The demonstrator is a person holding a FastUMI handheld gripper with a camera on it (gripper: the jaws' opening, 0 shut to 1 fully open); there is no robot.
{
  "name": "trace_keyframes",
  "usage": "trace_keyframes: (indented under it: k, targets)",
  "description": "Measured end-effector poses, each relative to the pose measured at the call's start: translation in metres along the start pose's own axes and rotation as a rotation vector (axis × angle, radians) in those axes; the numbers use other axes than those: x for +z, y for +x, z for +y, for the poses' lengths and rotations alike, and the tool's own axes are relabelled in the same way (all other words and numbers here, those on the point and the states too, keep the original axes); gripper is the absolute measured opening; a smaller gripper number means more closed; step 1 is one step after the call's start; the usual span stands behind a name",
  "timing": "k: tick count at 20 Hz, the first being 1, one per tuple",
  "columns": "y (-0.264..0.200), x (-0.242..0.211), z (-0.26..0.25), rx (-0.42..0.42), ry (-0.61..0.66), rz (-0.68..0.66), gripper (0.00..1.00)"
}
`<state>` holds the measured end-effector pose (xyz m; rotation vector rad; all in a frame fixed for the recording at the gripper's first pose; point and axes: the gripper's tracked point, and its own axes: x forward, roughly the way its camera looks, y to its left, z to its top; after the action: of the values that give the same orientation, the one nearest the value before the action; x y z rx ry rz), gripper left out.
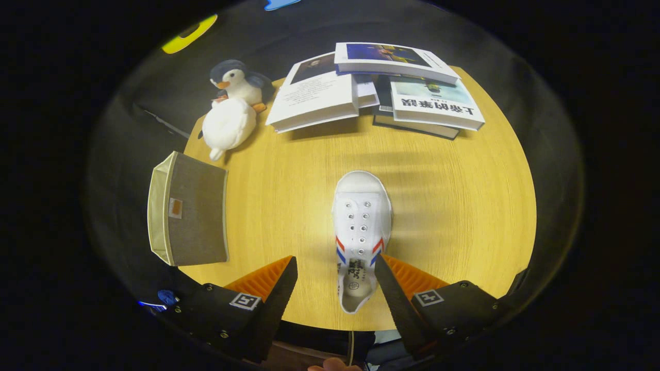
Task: Open the storage box then place both shoes into the box .Put the left shoe in first, then the right shoe, with the right side of both shoes facing outward in a uniform manner.
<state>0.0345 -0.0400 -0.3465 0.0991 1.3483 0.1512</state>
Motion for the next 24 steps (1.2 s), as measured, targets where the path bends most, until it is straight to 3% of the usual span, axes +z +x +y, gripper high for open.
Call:
trace_keyframes:
  k: [8,13,16,17,19,21,22,24]
  targets:
    - [0.039,-0.021,-0.042,-0.057,0.036,0.078,0.92]
    - [0.061,-0.027,-0.053,-0.099,-0.003,0.107,0.86]
    - [0.070,-0.028,-0.045,-0.084,-0.026,0.121,0.69]
    - [0.074,-0.029,-0.043,-0.083,-0.042,0.124,0.58]
    - [0.078,-0.031,-0.056,-0.179,-0.114,0.134,0.36]
    - [0.074,-0.029,-0.059,-0.209,-0.102,0.117,0.08]
    - [0.075,-0.029,-0.058,-0.198,-0.104,0.120,0.02]
    - [0.070,-0.030,-0.053,-0.181,-0.092,0.134,0.02]
